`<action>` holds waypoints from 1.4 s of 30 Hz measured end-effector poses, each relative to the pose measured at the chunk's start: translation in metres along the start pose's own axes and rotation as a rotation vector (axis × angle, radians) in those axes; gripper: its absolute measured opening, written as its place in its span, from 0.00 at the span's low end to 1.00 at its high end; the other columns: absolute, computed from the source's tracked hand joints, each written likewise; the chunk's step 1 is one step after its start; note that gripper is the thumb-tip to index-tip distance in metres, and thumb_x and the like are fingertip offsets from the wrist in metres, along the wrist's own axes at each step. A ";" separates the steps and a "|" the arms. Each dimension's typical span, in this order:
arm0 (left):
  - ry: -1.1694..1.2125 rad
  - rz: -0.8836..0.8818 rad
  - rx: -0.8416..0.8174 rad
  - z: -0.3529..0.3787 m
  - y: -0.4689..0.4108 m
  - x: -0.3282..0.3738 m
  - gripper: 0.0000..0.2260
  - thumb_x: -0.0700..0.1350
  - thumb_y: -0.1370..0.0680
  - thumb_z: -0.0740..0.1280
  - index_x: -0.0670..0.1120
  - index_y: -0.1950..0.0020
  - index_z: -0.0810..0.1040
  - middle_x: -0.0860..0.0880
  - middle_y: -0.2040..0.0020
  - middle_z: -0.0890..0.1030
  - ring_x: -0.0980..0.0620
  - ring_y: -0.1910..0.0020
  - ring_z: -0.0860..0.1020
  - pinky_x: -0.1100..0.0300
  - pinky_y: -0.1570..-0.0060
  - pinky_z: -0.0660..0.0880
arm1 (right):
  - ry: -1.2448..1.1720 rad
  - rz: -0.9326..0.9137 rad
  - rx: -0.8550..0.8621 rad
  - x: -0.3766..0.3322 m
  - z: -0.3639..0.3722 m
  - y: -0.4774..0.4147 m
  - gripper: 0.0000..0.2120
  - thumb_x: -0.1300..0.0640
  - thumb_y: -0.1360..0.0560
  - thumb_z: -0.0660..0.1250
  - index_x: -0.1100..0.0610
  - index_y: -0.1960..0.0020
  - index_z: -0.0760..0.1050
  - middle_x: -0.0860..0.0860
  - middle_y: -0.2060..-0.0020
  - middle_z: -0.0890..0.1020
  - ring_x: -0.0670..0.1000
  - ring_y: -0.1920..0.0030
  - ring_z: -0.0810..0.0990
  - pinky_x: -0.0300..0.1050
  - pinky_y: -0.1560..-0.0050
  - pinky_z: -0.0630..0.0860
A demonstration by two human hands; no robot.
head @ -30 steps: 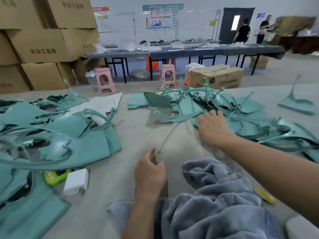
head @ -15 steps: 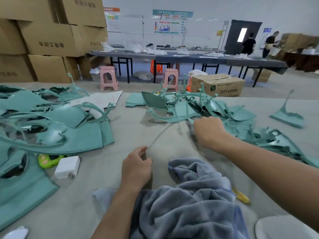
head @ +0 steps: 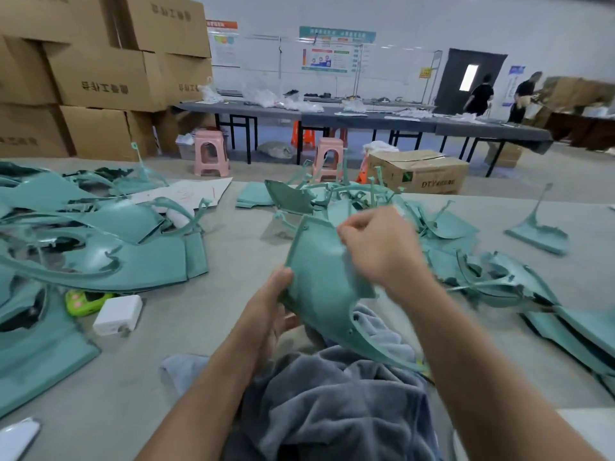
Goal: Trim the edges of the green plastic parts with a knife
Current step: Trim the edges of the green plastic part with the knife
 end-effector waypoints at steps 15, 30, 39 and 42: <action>0.312 0.030 0.391 -0.021 -0.001 -0.003 0.04 0.38 0.20 0.67 0.43 0.53 0.82 0.50 0.63 0.86 0.57 0.68 0.83 0.66 0.70 0.79 | -0.010 -0.143 0.134 0.070 0.040 0.080 0.15 0.35 0.31 0.67 0.39 0.48 0.80 0.30 0.65 0.81 0.34 0.58 0.80 0.31 0.59 0.75; -0.484 0.808 0.201 -0.023 0.033 0.024 0.19 0.52 0.18 0.55 0.51 0.49 0.86 0.51 0.45 0.85 0.52 0.42 0.81 0.60 0.44 0.74 | 0.172 -0.115 0.294 0.091 0.030 0.073 0.27 0.30 0.23 0.54 0.52 0.65 0.70 0.49 0.74 0.75 0.53 0.68 0.73 0.50 0.65 0.71; -0.838 0.629 0.282 -0.013 0.031 0.010 0.03 0.57 0.29 0.74 0.63 0.61 0.81 0.63 0.69 0.80 0.65 0.72 0.73 0.73 0.71 0.68 | 0.188 -0.177 0.285 0.115 0.016 0.055 0.16 0.43 0.23 0.63 0.53 0.62 0.78 0.48 0.72 0.78 0.49 0.67 0.72 0.48 0.56 0.67; -0.706 0.521 0.401 -0.032 0.028 0.019 0.08 0.53 0.30 0.76 0.67 0.63 0.82 0.64 0.70 0.81 0.66 0.71 0.74 0.68 0.69 0.73 | 0.166 -0.108 0.265 0.131 0.004 0.046 0.19 0.50 0.20 0.64 0.57 0.67 0.68 0.51 0.75 0.72 0.53 0.70 0.69 0.52 0.66 0.70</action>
Point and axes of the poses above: each hand's wrist, its own y-axis away from the middle knuckle, its own z-axis out of the palm, x = y × z, the point moved 3 cm from there along -y, towards the middle knuckle
